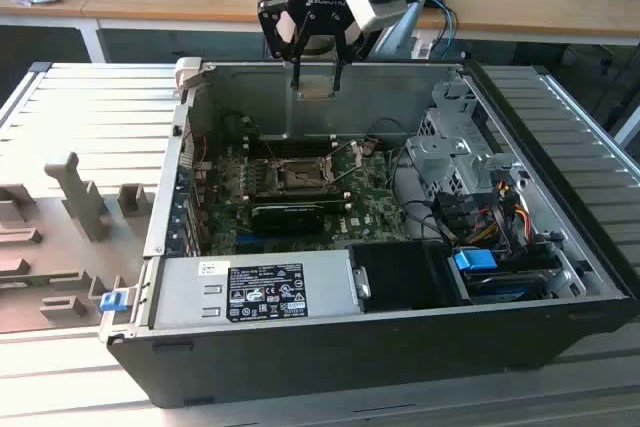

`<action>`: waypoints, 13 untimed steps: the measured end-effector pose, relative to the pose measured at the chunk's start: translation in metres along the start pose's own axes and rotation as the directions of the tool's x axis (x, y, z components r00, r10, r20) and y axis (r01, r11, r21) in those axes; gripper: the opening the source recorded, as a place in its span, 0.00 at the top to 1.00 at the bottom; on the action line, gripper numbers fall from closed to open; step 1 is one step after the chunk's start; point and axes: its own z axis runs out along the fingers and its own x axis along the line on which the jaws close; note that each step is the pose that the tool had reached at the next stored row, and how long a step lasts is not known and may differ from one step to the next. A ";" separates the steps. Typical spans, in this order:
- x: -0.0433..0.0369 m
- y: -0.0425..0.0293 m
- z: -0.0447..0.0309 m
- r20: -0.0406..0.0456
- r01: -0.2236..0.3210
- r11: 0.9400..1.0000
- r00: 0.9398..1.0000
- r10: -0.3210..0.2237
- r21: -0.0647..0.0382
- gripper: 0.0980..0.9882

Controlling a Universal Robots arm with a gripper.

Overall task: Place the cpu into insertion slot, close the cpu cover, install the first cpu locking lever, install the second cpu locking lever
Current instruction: 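Place the cpu into insertion slot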

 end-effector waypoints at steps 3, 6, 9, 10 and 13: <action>0.0000 0.0000 0.0000 0.000 0.000 1.000 1.000 0.000 0.000 0.52; 0.0000 0.0000 0.0000 0.000 0.000 1.000 1.000 0.000 0.000 0.52; 0.0000 0.0000 0.0000 0.000 -0.003 1.000 1.000 0.003 0.000 0.52; 0.0000 0.0000 0.0000 0.001 -0.006 1.000 1.000 0.006 0.000 0.52; 0.0000 0.0000 0.0001 0.003 -0.033 0.999 0.999 0.033 -0.001 0.52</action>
